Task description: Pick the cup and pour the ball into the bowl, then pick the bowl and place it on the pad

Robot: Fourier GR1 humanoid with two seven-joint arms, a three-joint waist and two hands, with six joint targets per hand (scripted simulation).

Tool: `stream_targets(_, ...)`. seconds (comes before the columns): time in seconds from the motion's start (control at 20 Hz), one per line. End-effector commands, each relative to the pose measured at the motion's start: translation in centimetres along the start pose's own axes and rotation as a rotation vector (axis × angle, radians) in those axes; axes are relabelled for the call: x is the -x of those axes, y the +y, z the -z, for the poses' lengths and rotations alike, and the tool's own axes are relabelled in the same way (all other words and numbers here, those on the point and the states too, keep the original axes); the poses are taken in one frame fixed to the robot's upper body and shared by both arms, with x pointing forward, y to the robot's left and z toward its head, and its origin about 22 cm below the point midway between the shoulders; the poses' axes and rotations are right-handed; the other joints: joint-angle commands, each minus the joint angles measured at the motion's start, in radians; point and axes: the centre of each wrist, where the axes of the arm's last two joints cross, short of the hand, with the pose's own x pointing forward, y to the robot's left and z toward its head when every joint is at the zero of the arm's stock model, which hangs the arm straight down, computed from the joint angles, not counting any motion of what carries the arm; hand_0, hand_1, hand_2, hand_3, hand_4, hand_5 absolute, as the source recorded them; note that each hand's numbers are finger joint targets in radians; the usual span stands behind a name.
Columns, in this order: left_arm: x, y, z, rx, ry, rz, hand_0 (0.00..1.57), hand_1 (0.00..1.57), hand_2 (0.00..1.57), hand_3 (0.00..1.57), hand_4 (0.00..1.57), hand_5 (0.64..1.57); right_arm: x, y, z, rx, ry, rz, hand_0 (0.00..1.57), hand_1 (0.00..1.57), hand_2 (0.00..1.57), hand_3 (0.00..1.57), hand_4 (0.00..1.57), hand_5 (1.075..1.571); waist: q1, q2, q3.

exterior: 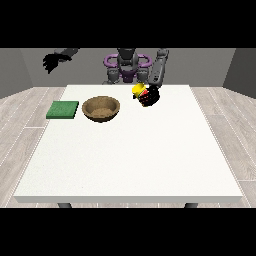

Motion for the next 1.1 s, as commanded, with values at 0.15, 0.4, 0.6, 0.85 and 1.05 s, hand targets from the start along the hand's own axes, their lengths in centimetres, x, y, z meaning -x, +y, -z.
stream_targets(0.15, -2.8, -2.5, 3.1, 0.099, -0.023, 0.317, 1.32, 1.32, 1.57, 1.57, 1.23, 1.552, -0.6, -0.8, 1.9, 0.051, 0.12, -0.025, 0.0, 0.0, 0.0, 0.0, 0.49, 1.571, 0.038, -0.152, 0.0022)
stream_targets(0.4, -1.8, -0.9, 5.2, 0.173, -0.097, 0.686, 1.31, 1.31, 1.57, 1.57, 1.2, 1.559, -0.3, -0.8, 2.3, 0.063, 0.177, -0.046, 0.0, 0.0, 0.0, 0.0, 0.59, 1.567, 0.045, -0.193, 0.0072)
stream_targets(0.6, -3.2, -1.8, 7.7, 0.217, -0.144, 0.914, 1.17, 1.17, 1.57, 1.35, 1.06, 1.569, 0.2, -0.3, 3.4, 0.084, 0.22, -0.045, 0.0, 0.0, 0.0, 0.0, 0.63, 1.565, 0.071, -0.223, 0.0052)
stream_targets(0.85, -5.8, -6.8, 6.7, 0.304, -0.105, 1.04, 1.17, 1.17, 1.57, 1.35, 1.06, 1.569, 2.2, -1.9, 0.1, 0.136, 0.301, -0.009, 0.0, 0.0, 0.0, 0.0, 0.64, 1.564, 0.103, -0.297, 0.0016)
stream_targets(1.05, -11.3, -9.9, 8.8, 0.305, -0.139, 1.091, 0.79, 0.79, 1.57, 1.24, 1.08, 1.567, 1.2, -3.3, 1.5, 0.139, 0.245, -0.012, 0.0, 0.0, 0.0, 0.0, 0.64, 1.565, 0.103, -0.247, 0.001)
